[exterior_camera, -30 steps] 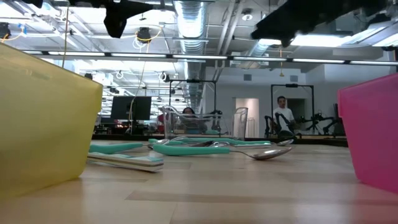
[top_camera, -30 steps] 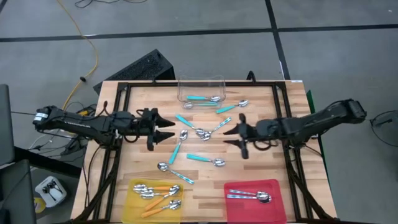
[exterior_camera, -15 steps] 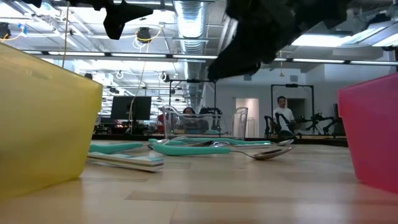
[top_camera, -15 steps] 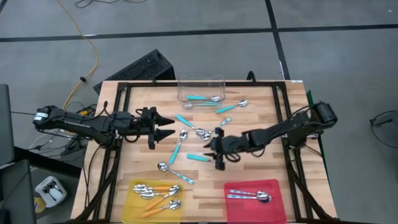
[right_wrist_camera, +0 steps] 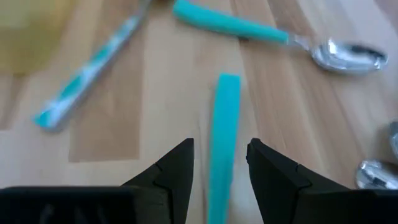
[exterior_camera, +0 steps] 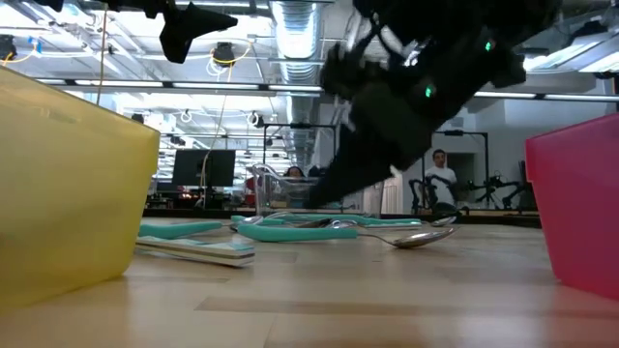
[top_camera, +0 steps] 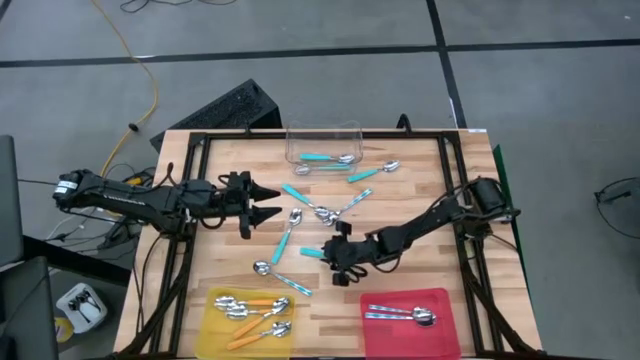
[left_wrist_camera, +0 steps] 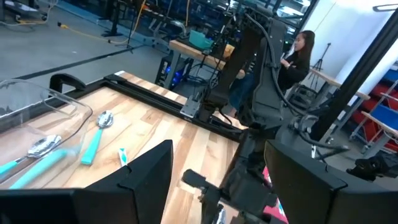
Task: Sort silverware by color (type)
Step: Put the blue spoon into the transparent bin
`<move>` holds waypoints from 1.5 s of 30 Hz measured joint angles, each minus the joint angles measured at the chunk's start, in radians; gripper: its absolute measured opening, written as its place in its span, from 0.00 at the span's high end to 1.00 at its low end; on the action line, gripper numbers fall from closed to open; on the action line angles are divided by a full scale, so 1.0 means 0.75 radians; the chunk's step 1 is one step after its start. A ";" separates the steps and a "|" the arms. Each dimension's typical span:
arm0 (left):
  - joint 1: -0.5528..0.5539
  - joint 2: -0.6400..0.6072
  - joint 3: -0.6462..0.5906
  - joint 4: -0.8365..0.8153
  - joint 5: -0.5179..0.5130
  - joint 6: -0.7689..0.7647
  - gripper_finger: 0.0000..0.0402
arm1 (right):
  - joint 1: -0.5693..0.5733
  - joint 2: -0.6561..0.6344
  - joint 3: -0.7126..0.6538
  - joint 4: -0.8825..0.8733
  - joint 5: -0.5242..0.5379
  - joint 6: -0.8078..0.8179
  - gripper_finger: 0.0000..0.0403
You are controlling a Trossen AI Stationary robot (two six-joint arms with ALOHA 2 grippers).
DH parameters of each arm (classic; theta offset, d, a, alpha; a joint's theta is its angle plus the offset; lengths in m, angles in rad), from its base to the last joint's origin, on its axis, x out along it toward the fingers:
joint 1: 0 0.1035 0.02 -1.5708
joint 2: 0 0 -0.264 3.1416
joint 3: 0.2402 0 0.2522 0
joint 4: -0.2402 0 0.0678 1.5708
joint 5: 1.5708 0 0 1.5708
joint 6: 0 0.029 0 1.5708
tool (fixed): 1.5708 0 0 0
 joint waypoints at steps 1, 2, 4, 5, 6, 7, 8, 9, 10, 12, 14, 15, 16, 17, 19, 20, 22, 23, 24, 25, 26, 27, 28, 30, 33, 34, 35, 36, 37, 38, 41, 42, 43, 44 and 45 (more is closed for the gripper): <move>0.000 0.000 0.000 -0.001 -0.005 0.000 0.41 | -0.006 0.016 -0.001 -0.010 -0.001 0.014 0.58; 0.000 0.000 0.000 -0.001 -0.009 0.000 0.41 | -0.011 0.030 -0.004 -0.020 -0.002 0.020 0.58; 0.000 0.000 0.000 -0.005 -0.012 0.000 0.41 | -0.013 0.060 -0.004 -0.011 -0.001 0.040 0.58; 0.000 0.000 0.000 -0.005 -0.012 0.000 0.41 | -0.013 0.066 -0.004 -0.021 0.001 0.048 0.58; 0.000 0.000 0.000 -0.005 -0.013 0.001 0.41 | -0.012 0.075 -0.004 -0.022 0.001 0.055 0.58; 0.000 0.000 0.000 -0.005 -0.013 0.001 0.41 | -0.011 0.082 -0.003 -0.018 0.002 0.073 0.58; 0.000 0.000 0.000 -0.006 -0.013 0.001 0.41 | -0.011 0.083 -0.003 -0.029 0.010 0.092 0.58; 0.000 0.000 0.000 -0.007 -0.013 0.001 0.41 | -0.015 0.082 -0.002 -0.046 0.012 0.106 0.59; 0.000 0.000 0.000 -0.007 -0.013 0.001 0.41 | -0.017 0.082 -0.002 -0.063 0.011 0.119 0.60; 0.000 0.000 0.000 -0.013 -0.019 0.001 0.41 | -0.019 0.081 -0.001 -0.095 0.017 0.132 0.64; 0.000 0.000 0.000 -0.016 -0.037 0.001 0.41 | -0.022 0.081 0.000 -0.110 0.025 0.142 0.71; 0.000 0.000 0.000 -0.017 -0.045 0.001 0.41 | -0.023 0.081 0.000 -0.115 0.024 0.149 0.74; 0.000 0.000 0.000 -0.017 -0.047 0.001 0.41 | -0.024 0.080 0.000 -0.119 0.024 0.155 0.78; 0.000 0.000 0.000 -0.017 -0.048 0.001 0.41 | -0.024 0.080 0.000 -0.121 0.019 0.159 0.82; 0.001 0.000 0.000 -0.017 -0.048 0.001 0.41 | -0.024 0.080 0.000 -0.123 0.012 0.161 0.83; 0.001 0.000 0.000 -0.018 -0.048 0.001 0.41 | -0.024 0.080 0.000 -0.124 0.009 0.170 0.83; 0.000 0.000 0.000 -0.020 -0.048 -0.001 0.41 | -0.024 0.072 -0.001 -0.126 0.007 0.191 0.83; 0.000 0.000 0.000 -0.019 -0.048 -0.004 0.41 | -0.025 0.062 -0.002 -0.131 0.003 0.198 0.83; 0.000 0.000 0.000 -0.019 -0.048 -0.008 0.41 | -0.025 0.052 -0.003 -0.135 -0.003 0.200 0.83; 0.001 0.000 0.000 -0.018 -0.048 -0.009 0.41 | -0.025 0.036 -0.005 -0.140 -0.006 0.200 0.83; 0.001 0.000 0.000 -0.018 -0.048 -0.010 0.41 | -0.027 0.012 -0.008 -0.159 -0.005 0.198 0.83; 0.001 0.000 0.000 -0.018 -0.048 -0.010 0.41 | -0.034 -0.015 -0.012 -0.166 -0.012 0.187 0.83; 0.001 0.000 0.000 -0.017 -0.048 -0.010 0.41 | -0.039 -0.045 -0.011 -0.154 -0.015 0.170 0.83; 0.001 0.000 0.000 -0.018 -0.048 -0.010 0.41 | -0.056 -0.109 -0.005 -0.139 -0.015 0.147 0.83; 0.001 0.000 0.000 -0.016 -0.048 -0.010 0.41 | -0.086 -0.199 -0.005 -0.151 -0.009 0.085 0.83; 0.001 0.000 0.000 -0.016 -0.048 -0.009 0.41 | -0.099 -0.231 -0.005 -0.169 -0.006 0.062 0.83; 0.001 0.000 0.000 -0.016 -0.048 -0.008 0.41 | -0.117 -0.266 -0.006 -0.201 -0.006 0.044 0.83; 0.001 0.000 0.000 -0.016 -0.048 -0.008 0.41 | -0.140 -0.298 -0.006 -0.211 -0.006 0.020 0.83; 0.001 0.000 0.000 -0.016 -0.048 -0.007 0.41 | -0.168 -0.332 -0.006 -0.217 -0.006 -0.002 0.83; 0.000 0.000 0.000 -0.016 -0.047 -0.005 0.41 | -0.202 -0.367 -0.005 -0.238 -0.006 -0.028 0.83; 0.001 0.000 0.000 -0.019 -0.047 0.001 0.41 | -0.317 -0.438 -0.005 -0.258 -0.005 -0.089 0.83; 0.000 0.000 0.000 -0.020 -0.047 0.001 0.41 | -0.356 -0.454 -0.005 -0.254 -0.006 -0.107 0.83; 0.001 0.000 0.000 -0.019 -0.047 0.001 0.41 | -0.394 -0.469 -0.005 -0.245 -0.006 -0.129 0.83; 0.001 0.000 0.000 -0.020 -0.047 0.002 0.41 | -0.430 -0.479 -0.005 -0.226 -0.006 -0.148 0.83; 0.001 0.000 0.000 -0.019 -0.047 0.004 0.41 | -0.466 -0.483 0.000 -0.213 -0.006 -0.161 0.83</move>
